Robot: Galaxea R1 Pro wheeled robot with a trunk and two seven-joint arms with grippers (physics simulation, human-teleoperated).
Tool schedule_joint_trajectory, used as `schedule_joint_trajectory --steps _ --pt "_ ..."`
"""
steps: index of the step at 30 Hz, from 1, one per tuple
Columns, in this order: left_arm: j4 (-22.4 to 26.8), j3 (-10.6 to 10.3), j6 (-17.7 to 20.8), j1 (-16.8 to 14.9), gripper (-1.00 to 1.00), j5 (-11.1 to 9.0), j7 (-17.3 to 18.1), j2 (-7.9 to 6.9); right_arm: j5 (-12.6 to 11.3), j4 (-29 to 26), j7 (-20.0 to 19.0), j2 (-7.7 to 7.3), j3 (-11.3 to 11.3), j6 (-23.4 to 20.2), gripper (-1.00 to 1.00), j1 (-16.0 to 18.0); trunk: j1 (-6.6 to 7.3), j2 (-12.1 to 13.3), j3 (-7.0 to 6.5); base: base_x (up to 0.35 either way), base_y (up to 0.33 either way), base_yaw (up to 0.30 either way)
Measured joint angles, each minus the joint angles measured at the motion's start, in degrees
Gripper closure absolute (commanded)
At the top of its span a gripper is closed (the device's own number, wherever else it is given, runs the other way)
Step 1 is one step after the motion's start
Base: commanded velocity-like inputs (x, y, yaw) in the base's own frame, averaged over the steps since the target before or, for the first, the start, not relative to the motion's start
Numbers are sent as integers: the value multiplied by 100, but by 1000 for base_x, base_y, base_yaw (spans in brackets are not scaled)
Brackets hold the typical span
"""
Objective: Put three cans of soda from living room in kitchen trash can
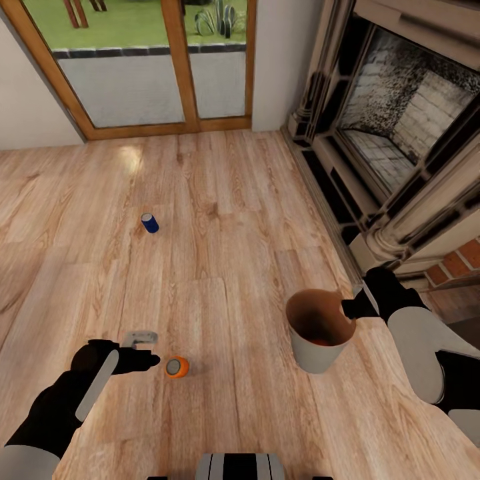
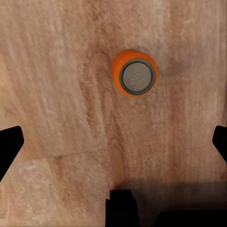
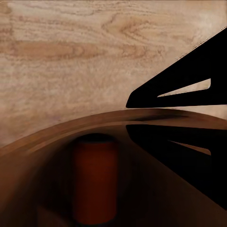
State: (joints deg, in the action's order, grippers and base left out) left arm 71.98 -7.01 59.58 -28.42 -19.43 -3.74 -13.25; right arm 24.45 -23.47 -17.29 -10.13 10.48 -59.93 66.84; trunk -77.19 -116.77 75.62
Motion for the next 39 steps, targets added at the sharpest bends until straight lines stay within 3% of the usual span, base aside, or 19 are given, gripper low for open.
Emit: schedule_joint_trajectory --steps 9,27,39 --pt "-48 14 -7 3 -100 1 -10 79 79 -1 12 56 6 8 100 2 0 0 0 76 0 0" --pt "-46 15 -17 3 -100 2 -18 86 30 -2 6 63 6 4 100 0 0 0 0 204 0 0" --pt "-34 17 -17 3 -100 -1 -17 86 28 1 6 58 -2 3 100 1 0 0 0 39 0 0"
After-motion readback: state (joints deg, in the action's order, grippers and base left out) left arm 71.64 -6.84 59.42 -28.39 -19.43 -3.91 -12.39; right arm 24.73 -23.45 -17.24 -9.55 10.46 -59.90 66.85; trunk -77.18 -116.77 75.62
